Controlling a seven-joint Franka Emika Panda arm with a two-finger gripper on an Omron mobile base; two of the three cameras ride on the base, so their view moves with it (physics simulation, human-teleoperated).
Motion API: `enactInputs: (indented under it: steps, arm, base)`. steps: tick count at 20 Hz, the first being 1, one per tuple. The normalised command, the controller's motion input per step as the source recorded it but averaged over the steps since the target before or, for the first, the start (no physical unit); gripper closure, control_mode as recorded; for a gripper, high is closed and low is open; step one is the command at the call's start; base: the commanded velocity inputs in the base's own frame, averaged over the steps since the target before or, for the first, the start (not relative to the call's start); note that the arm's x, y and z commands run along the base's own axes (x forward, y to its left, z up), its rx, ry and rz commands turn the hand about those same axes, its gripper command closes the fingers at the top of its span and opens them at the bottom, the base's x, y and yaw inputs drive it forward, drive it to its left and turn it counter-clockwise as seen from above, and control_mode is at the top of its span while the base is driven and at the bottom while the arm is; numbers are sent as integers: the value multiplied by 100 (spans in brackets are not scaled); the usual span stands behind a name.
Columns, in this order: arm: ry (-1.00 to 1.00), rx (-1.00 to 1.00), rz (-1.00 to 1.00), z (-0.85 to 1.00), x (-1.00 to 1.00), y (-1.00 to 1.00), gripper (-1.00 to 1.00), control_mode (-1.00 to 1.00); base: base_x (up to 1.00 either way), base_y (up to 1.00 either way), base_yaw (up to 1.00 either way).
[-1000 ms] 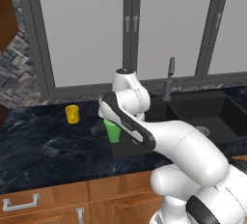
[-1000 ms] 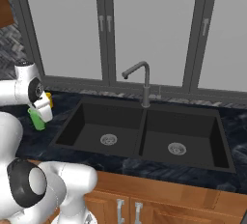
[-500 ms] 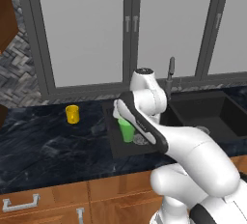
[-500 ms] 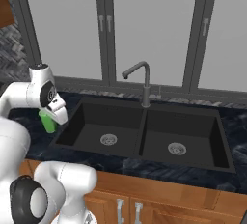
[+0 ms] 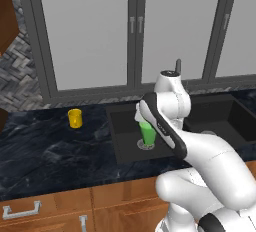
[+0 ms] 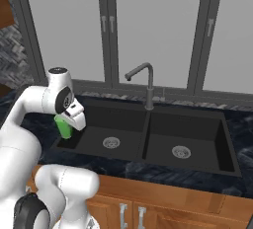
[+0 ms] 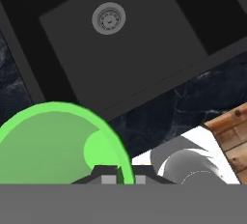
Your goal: Place the mug in the left basin and the cup in the right basin of the sink.
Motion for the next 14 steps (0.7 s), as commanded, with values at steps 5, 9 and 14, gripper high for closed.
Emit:
enactInputs:
  steps: [5, 9, 14]
  arm:
    - [0, 0, 0, 0, 0, -59, 100, -100]
    - [0, 0, 0, 0, 0, -58, 100, -100]
    - [0, 0, 1, 0, 0, -58, 100, -100]
  base:
    - [0, 0, 0]
    - [0, 0, 0]
    - [0, 0, 0]
